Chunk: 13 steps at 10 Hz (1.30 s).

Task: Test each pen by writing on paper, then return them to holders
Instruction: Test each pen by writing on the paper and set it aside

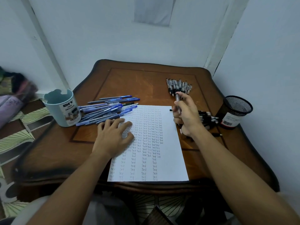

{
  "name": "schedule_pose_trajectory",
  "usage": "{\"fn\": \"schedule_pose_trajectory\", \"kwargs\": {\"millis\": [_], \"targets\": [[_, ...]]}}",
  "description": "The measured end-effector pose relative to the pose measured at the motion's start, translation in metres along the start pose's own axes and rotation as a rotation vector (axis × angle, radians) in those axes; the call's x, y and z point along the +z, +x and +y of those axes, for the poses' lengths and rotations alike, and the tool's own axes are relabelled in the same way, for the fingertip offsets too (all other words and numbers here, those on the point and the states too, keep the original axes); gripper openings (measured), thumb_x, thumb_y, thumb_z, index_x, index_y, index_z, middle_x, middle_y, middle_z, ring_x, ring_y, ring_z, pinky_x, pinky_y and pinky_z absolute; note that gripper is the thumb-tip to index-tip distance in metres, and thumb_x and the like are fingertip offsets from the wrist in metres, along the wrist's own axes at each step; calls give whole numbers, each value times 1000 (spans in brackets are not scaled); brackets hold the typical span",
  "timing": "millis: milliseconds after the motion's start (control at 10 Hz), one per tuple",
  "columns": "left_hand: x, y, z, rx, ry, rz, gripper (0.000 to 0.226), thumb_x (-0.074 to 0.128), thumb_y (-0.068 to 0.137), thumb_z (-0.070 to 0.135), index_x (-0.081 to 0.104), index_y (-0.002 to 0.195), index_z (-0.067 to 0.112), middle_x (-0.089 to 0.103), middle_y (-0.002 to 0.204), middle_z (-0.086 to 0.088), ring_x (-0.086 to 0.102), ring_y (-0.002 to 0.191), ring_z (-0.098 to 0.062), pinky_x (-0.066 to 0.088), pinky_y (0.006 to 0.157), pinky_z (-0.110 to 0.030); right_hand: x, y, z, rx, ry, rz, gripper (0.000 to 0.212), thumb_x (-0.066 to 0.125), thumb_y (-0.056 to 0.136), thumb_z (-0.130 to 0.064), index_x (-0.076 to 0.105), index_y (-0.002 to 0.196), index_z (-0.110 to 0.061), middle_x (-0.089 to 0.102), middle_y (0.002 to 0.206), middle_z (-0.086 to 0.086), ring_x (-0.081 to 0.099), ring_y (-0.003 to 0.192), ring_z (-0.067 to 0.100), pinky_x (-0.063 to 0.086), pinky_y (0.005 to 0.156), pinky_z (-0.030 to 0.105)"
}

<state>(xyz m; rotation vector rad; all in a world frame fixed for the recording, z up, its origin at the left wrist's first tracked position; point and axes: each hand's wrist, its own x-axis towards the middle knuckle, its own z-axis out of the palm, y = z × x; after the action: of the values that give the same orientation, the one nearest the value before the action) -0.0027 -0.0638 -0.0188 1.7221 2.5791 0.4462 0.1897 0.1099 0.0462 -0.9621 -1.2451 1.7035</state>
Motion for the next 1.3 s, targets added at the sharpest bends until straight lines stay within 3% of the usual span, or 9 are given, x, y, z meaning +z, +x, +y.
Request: {"fn": "schedule_pose_trajectory", "kwargs": {"millis": [100,200,300,600,800,1000,1100,1200,1300], "targets": [[0,0,0,2,-2,3,61,20,84,64,48,135,44,41,147,14,30,130,-14,17,108,-44,2,-9,1,50,152,-74,16,51,103,-9,56,118,-11,67,81,11,51,58,11,44,50,22],[1,0,0,3,3,6,61,21,84,64,48,135,44,42,147,14,30,130,-14,17,108,-44,0,-15,6,50,-33,-79,24,47,106,-26,64,105,-8,72,82,4,56,70,12,48,64,25],[0,0,0,2,6,5,63,19,83,64,48,135,44,42,147,14,30,130,-14,17,108,-43,-4,-18,11,51,-129,-73,25,44,106,-34,57,107,-12,72,76,2,46,55,10,37,48,21],[2,1,-1,1,19,-4,62,20,84,64,46,136,44,40,148,14,29,130,-13,17,109,-44,-8,-17,11,-37,-252,-20,48,55,103,-18,37,142,-39,63,68,7,55,54,10,42,45,24],[2,0,-1,3,17,6,65,17,82,64,48,136,43,41,148,13,30,130,-14,17,108,-43,-3,-11,10,-113,-199,55,35,57,98,-9,48,127,-28,57,73,7,54,53,9,48,53,26],[1,1,-1,-1,9,10,63,19,82,63,48,134,44,42,147,14,31,129,-14,18,108,-44,-1,-18,13,-66,-318,0,25,56,101,-30,55,122,-16,56,57,-5,51,56,7,43,63,31],[1,1,-1,-1,15,2,64,18,82,64,47,136,44,41,148,14,30,130,-14,17,109,-44,-4,-28,12,-12,-366,-57,31,47,104,-41,57,111,-12,65,63,3,53,53,12,41,55,30],[1,1,-1,-1,17,-2,63,18,83,64,46,136,44,40,149,13,30,131,-14,17,110,-45,-9,-39,13,63,-258,-158,17,44,106,-33,40,111,-17,71,80,18,61,56,23,51,51,32],[1,1,-1,-1,19,-6,63,18,83,64,46,136,44,40,149,13,30,131,-15,17,111,-46,-16,-48,24,69,-232,-245,31,62,96,-2,40,112,-17,66,93,26,64,68,27,59,65,35]]}}
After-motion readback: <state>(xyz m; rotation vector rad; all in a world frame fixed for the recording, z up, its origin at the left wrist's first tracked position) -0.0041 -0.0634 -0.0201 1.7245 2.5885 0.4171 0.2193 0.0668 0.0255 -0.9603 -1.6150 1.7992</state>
